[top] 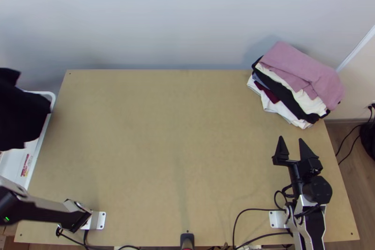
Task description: Fold the t-shirt
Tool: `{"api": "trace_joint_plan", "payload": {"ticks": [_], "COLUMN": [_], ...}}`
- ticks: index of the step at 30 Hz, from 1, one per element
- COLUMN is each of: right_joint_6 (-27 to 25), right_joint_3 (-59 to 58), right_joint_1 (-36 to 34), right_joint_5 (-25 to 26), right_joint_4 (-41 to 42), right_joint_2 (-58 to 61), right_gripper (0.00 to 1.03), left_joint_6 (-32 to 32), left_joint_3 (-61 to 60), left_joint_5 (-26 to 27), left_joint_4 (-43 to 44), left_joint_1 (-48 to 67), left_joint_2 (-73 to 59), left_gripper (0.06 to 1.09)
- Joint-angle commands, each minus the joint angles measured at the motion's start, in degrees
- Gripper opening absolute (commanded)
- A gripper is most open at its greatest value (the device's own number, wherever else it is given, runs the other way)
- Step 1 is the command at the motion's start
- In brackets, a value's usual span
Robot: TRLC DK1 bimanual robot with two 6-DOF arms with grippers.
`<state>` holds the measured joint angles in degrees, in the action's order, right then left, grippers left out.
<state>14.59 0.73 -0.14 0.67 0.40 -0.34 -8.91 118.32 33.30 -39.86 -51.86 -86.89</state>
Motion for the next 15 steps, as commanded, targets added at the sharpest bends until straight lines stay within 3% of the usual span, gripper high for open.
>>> {"api": "trace_joint_plan", "payload": {"ticks": [1, 10, 15], "right_joint_6": [0.62, 0.62, 0.62], "right_joint_3": [-0.2, -0.2, -0.2], "right_joint_1": [-0.21, -0.21, -0.21], "right_joint_5": [0.74, 0.74, 0.74], "right_joint_4": [-1.28, -1.28, -1.28], "right_joint_2": [0.25, 0.25, 0.25], "right_gripper": [0.98, 0.98, 0.98], "left_joint_6": [2.31, 2.93, 2.93], "left_joint_3": [-5.3, -25.77, -32.8], "left_joint_5": [1.07, -0.69, -10.1], "left_joint_4": [2.59, 9.45, 9.45], "left_joint_1": [4.66, 24.61, 44.3], "left_joint_2": [7.7, 28.53, 36.44], "left_gripper": [0.09, 0.09, 0.09]}}
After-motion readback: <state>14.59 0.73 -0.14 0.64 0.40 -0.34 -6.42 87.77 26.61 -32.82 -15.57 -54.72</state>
